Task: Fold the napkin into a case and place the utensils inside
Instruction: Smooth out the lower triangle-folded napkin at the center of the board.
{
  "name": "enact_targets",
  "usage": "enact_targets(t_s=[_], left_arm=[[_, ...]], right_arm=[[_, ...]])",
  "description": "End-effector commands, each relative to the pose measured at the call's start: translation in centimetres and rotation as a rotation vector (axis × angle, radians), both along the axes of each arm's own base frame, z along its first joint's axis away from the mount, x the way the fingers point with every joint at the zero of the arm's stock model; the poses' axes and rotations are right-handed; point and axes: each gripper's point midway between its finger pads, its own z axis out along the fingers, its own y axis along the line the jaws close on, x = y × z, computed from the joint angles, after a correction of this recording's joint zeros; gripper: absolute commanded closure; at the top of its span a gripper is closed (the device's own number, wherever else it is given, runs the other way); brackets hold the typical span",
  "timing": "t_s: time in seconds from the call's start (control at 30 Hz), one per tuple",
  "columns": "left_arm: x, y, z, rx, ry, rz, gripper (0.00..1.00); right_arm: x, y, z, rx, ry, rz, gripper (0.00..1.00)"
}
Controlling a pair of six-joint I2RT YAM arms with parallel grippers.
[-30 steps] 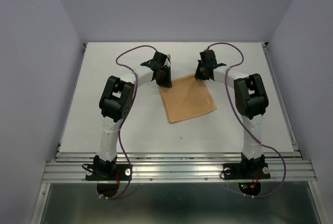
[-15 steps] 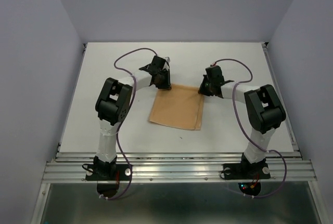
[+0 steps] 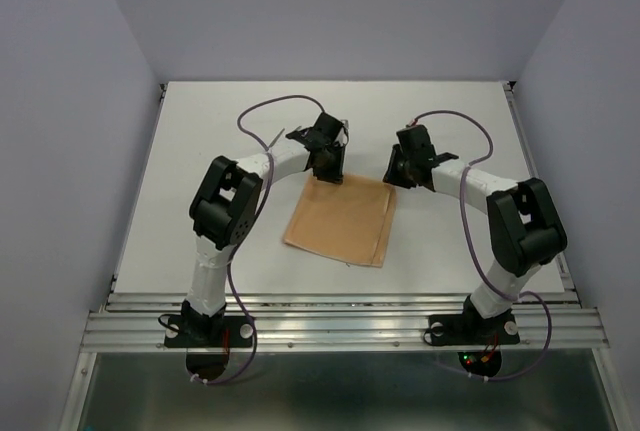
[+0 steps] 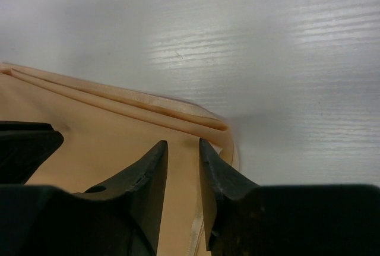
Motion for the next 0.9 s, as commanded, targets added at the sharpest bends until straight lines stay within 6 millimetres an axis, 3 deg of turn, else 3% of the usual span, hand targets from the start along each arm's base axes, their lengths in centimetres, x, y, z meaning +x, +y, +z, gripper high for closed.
enact_targets(t_s=[0.0, 0.13, 0.33, 0.5, 0.87], left_arm=[[0.4, -1.0, 3.9, -0.009, -0.071, -0.002, 0.70], [0.0, -1.4, 4.1, -0.004, -0.072, -0.004, 0.70], [-0.4, -2.0, 4.4, 0.001, -0.072, -0.015, 0.68], [-0.5, -2.4, 4.9, -0.001, -0.076, -0.022, 0.66], [0.4, -2.9, 4.1, 0.021, -0.084, -0.036, 0.66]], right_arm=[[0.8, -1.7, 2.9, -0.029, -0.069, -0.014, 0.64], [0.1, -2.3, 2.0, -0.039, -0.044, 0.041, 0.46], [-1.1, -0.8, 0.7, -0.027, -0.011, 0.215, 0.31], [-0.8, -1.0, -0.6, -0.041, 0.015, 0.236, 0.32], [-0.2, -0.8, -3.2, -0.043, 0.058, 0.224, 0.51]])
